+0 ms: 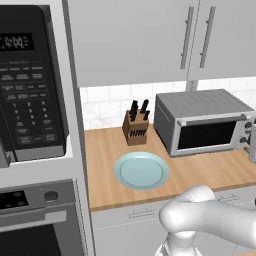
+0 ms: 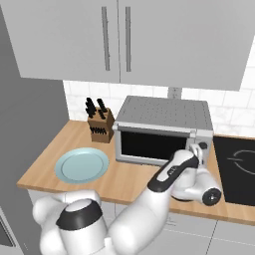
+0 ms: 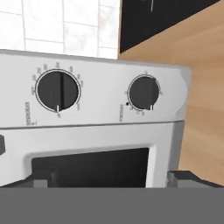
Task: Pick up the kebab skewer and baguette bread, and place them inside the toaster oven. Close the toaster oven door and start by setting the timer.
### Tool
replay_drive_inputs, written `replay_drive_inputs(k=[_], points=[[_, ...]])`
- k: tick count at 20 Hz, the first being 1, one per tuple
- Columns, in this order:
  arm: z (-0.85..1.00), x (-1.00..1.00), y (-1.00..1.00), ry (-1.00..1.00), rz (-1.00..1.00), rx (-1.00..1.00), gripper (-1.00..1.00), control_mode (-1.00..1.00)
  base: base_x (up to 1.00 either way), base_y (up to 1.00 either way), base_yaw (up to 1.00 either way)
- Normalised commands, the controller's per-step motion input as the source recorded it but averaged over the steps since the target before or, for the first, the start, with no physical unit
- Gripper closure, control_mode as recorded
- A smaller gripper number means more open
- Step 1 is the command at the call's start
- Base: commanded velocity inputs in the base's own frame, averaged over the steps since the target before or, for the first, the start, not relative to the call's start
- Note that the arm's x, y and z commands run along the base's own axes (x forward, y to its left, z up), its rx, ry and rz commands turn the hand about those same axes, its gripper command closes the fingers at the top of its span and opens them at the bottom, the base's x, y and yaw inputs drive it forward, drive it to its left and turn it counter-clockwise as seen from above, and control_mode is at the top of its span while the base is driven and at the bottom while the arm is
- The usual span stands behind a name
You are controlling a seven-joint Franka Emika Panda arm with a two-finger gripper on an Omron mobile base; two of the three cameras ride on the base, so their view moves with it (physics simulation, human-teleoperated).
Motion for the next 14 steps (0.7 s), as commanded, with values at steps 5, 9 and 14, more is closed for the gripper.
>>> replay_drive_inputs(k=[5, 9, 14], points=[[-0.01, 0.0, -0.23, -0.04, -0.06, 0.11, -1.0, -1.0, 0.0, 0.0, 0.0], [-0.09, 0.05, -0.16, -0.02, -0.04, 0.09, -1.0, -1.0, 0.0, 0.0, 0.0], [-0.16, 0.13, 0.0, -0.01, -0.02, 0.02, -1.0, -1.0, 0.0, 0.0, 0.0]])
